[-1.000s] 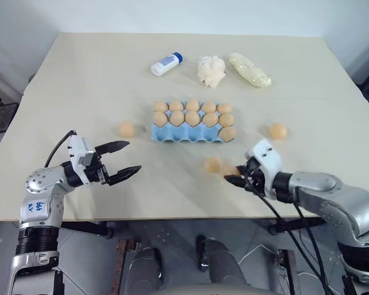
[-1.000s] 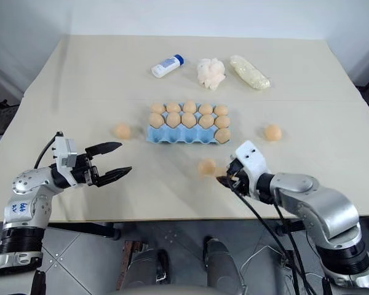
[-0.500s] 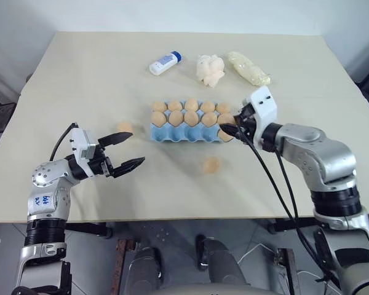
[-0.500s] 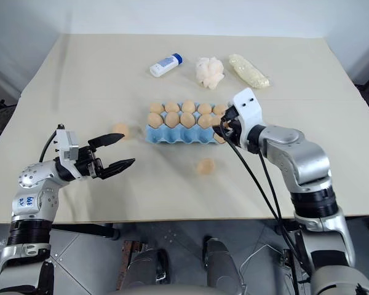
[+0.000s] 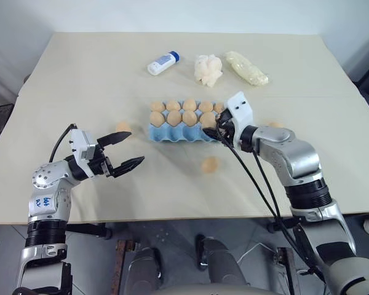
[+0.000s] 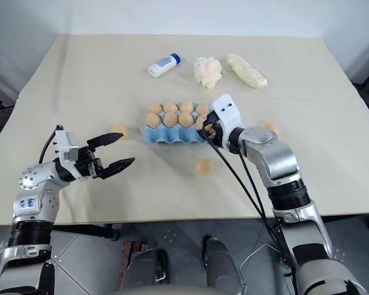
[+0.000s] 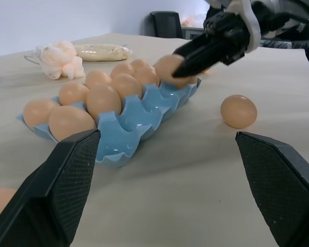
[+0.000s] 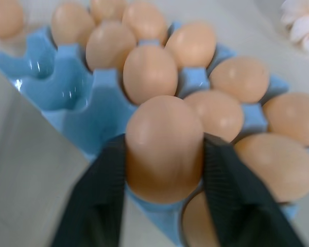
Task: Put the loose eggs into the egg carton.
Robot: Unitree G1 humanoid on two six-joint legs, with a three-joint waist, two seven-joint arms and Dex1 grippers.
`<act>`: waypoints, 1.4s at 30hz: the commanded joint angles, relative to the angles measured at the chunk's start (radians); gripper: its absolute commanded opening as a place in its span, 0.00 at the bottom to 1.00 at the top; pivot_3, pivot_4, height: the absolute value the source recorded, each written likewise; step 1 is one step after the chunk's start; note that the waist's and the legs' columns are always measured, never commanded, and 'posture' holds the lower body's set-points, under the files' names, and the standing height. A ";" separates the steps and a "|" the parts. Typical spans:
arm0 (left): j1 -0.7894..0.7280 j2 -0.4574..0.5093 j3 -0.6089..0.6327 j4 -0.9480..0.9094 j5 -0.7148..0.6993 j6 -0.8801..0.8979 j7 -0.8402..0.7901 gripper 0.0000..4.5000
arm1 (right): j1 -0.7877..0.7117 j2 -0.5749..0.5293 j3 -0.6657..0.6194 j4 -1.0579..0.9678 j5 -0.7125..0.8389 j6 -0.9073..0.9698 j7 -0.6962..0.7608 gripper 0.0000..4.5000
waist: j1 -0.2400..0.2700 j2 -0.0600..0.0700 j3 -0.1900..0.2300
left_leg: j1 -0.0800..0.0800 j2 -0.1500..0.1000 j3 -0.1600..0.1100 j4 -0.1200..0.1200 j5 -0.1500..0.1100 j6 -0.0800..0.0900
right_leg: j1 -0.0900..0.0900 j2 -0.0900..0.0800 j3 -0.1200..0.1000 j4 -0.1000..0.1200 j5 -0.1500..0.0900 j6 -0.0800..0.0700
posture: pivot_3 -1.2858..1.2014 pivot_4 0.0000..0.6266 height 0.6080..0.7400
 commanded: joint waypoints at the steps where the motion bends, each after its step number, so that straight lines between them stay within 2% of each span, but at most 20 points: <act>1: 0.002 -0.002 0.011 -0.022 -0.008 -0.021 0.005 1.00 | -0.031 0.007 -0.014 -0.003 -0.019 -0.038 0.014 0.78 | -0.001 0.000 0.000 | 0.000 0.000 0.000 0.000 0.000 0.000 | 0.000 0.000 0.000 0.000 0.000 0.000 | 0.52 0.24 1.00; 4: -0.004 -0.004 0.009 -0.015 -0.006 -0.026 0.007 1.00 | -0.036 0.010 -0.018 0.000 -0.030 -0.039 0.014 1.00 | -0.004 0.000 0.000 | 0.000 0.000 0.000 0.000 0.000 0.000 | 0.000 0.000 0.000 0.000 0.000 0.000 | 0.52 0.24 1.00; 6: -0.007 -0.003 0.009 -0.010 -0.006 -0.028 0.006 1.00 | -0.040 0.009 -0.024 -0.008 -0.032 -0.034 0.015 1.00 | -0.005 0.000 0.000 | 0.000 0.000 0.000 0.000 0.000 0.000 | 0.000 0.000 0.000 0.000 0.000 0.000 | 0.52 0.24 1.00; 13: -0.031 0.000 0.011 0.016 -0.006 -0.030 0.005 1.00 | 0.043 -0.112 -0.136 -0.262 0.078 0.007 0.133 1.00 | 0.000 0.001 0.000 | -0.001 0.000 0.000 -0.001 0.000 0.000 | 0.000 0.000 -0.001 -0.001 0.000 0.000 | 0.52 0.24 1.00; 21: -0.063 -0.009 0.003 0.065 0.006 -0.048 0.007 1.00 | 0.287 -0.297 -0.308 -0.433 0.179 0.007 0.239 1.00 | 0.019 0.001 0.000 | -0.002 -0.001 -0.001 0.000 -0.001 0.001 | 0.000 0.000 -0.002 -0.004 0.000 0.000 | 0.52 0.24 1.00; 25: -0.080 -0.014 0.000 0.090 0.010 -0.058 0.006 1.00 | 0.481 -0.382 -0.393 -0.485 0.185 -0.044 0.308 1.00 | 0.025 0.001 0.000 | -0.001 0.000 -0.002 0.000 -0.001 0.001 | 0.001 0.000 -0.003 -0.004 0.000 0.000 | 0.52 0.24 1.00; 33: -0.096 -0.007 0.003 0.121 0.011 -0.072 -0.003 1.00 | 0.796 -0.434 -0.570 -0.545 0.222 -0.156 0.433 1.00 | 0.024 0.000 0.000 | 0.001 -0.001 -0.001 0.002 -0.001 0.001 | 0.003 0.000 -0.002 -0.004 0.001 0.002 | 0.52 0.24 1.00; 42: -0.107 0.003 0.005 0.137 0.014 -0.079 -0.006 1.00 | 0.899 -0.454 -0.652 -0.556 0.257 -0.205 0.488 1.00 | 0.024 0.000 0.000 | 0.004 -0.001 -0.001 0.002 -0.001 0.002 | 0.006 0.000 -0.001 -0.004 0.000 0.000 | 0.52 0.24 1.00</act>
